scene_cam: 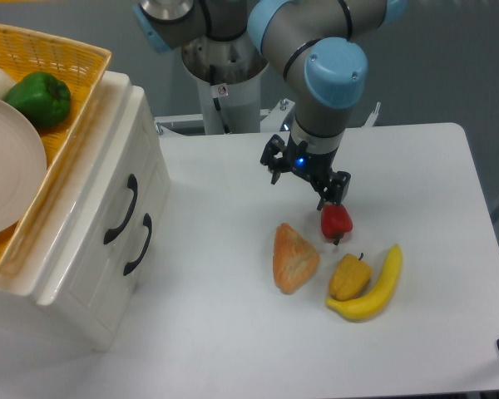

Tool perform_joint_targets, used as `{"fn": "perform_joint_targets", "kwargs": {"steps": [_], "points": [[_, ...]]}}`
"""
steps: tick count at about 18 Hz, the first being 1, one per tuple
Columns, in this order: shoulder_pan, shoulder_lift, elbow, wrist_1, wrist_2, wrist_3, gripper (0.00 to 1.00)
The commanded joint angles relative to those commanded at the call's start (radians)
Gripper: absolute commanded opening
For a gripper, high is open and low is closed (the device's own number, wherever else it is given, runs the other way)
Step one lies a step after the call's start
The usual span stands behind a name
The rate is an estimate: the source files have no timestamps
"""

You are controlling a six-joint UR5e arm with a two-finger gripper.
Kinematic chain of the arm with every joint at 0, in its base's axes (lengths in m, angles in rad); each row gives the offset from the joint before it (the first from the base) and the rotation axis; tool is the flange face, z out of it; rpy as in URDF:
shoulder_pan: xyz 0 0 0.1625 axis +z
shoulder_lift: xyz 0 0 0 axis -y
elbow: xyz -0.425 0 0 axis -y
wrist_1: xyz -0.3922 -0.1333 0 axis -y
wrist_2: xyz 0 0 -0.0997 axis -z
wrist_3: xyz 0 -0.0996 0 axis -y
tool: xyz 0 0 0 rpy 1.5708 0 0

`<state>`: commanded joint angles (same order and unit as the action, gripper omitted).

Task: Slide the top white drawer open
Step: 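Move the open gripper over the table toward the white cabinet's upper drawer handle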

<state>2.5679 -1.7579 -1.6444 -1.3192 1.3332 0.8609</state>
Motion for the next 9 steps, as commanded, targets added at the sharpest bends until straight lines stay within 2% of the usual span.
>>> {"fn": "perform_joint_targets", "kwargs": {"steps": [5,9], "points": [[-0.029,0.008,0.008,-0.003,-0.040,-0.063,1.00],[-0.083,0.002,0.017,-0.003,-0.037,-0.215,1.00]]}}
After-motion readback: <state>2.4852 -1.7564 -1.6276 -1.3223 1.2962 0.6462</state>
